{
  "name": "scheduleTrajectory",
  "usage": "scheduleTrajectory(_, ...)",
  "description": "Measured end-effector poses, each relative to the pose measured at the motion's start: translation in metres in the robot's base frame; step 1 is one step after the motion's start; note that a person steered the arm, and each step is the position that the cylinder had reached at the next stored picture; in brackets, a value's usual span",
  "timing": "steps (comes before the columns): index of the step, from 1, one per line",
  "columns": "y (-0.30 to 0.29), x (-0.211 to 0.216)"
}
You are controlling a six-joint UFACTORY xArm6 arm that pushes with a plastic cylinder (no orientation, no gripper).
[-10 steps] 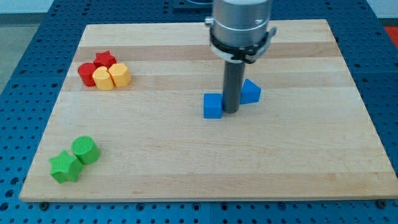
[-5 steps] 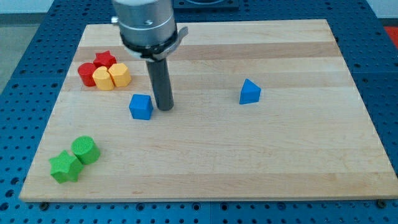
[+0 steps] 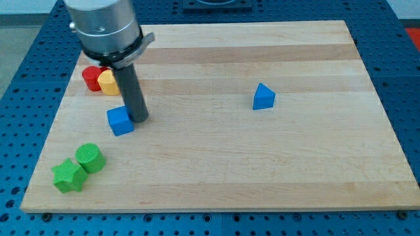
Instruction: Move the blue cube closer to green circle
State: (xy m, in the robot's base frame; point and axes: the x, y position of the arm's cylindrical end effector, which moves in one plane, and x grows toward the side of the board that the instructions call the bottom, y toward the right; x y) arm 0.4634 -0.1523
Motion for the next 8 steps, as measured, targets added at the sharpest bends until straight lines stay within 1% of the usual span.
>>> scheduleTrajectory(2,-0.043,0.023)
scheduleTrajectory(3,-0.035,0.010)
scheduleTrajectory(4,-0.042,-0.007)
scheduleTrajectory(6,-0.077,-0.008)
scheduleTrajectory(7,-0.086,-0.002)
scheduleTrajectory(8,-0.086,0.022)
